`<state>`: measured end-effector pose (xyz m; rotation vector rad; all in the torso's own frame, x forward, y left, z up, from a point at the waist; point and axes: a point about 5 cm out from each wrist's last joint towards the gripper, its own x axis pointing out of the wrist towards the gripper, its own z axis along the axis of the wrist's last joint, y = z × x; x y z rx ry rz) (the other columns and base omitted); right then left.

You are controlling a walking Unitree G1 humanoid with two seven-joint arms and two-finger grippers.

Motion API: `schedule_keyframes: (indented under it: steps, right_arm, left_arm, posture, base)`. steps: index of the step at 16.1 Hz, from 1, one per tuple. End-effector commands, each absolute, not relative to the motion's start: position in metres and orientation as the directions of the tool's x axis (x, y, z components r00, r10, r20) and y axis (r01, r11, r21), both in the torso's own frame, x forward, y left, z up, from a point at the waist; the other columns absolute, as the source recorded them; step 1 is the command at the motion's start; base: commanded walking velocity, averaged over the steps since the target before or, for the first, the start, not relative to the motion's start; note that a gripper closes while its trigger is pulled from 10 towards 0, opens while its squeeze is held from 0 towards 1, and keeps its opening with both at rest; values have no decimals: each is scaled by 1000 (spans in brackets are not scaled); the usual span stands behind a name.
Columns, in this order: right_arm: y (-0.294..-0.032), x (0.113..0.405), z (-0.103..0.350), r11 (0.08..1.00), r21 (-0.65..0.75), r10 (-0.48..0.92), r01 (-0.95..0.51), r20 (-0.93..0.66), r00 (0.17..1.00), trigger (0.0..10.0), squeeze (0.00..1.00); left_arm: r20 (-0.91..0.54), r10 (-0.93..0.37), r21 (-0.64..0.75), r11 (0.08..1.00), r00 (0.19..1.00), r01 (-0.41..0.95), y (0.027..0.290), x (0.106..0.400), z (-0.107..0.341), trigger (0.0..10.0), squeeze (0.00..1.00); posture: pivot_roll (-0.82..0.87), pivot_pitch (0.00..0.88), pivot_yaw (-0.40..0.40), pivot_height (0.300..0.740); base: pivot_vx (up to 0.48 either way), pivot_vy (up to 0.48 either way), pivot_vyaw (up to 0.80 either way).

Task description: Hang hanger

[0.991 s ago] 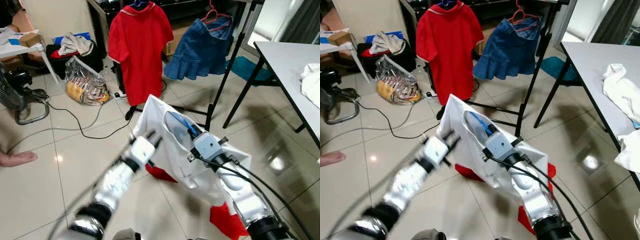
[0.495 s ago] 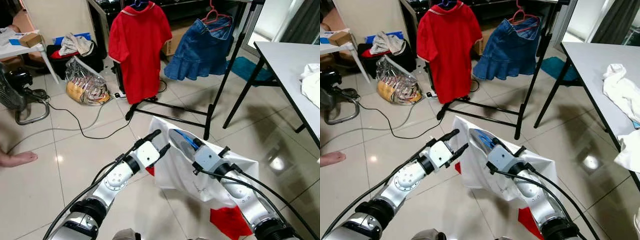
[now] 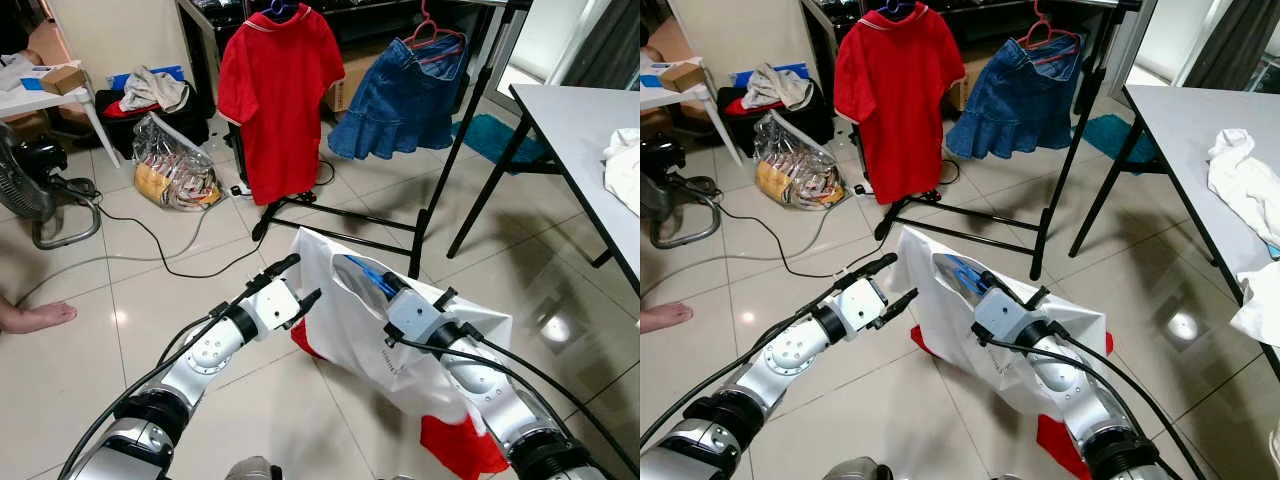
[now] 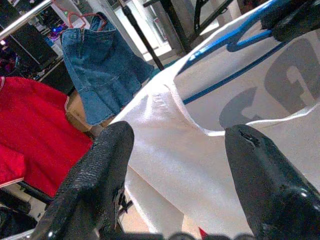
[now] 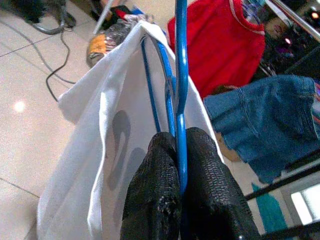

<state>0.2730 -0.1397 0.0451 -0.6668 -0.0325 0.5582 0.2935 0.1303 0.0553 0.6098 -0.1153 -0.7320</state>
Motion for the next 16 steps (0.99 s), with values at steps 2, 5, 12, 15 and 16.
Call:
schedule_keyframes:
  steps: [2,5,12,15,16]
  right_arm:
    - [-139,274,49,590,-642,541,-490,-137,830,10000,0]
    - [-139,277,53,577,-649,557,-496,-132,820,10000,0]
    - [-133,272,54,523,-648,628,-554,-147,764,10000,0]
    - [-128,270,55,511,-641,654,-572,-141,743,10000,0]
    - [-128,270,55,511,-641,654,-572,-141,743,10000,0]
  left_arm:
    - [-114,-677,575,552,727,604,128,295,59,10000,0]
    - [-125,-690,572,537,713,620,124,294,57,10000,0]
    - [-168,-621,630,530,765,568,159,308,69,10000,0]
    - [-197,-598,635,526,777,566,170,314,72,10000,0]
    - [-197,-598,635,526,777,566,170,314,72,10000,0]
  posture:
    - [86,0,31,740]
    - [83,0,30,740]
    - [83,0,24,740]
    - [82,0,28,740]
    - [82,0,28,740]
  base:
    - [0,0,0]
    - [0,0,0]
    - [0,0,0]
    - [0,0,0]
    - [0,0,0]
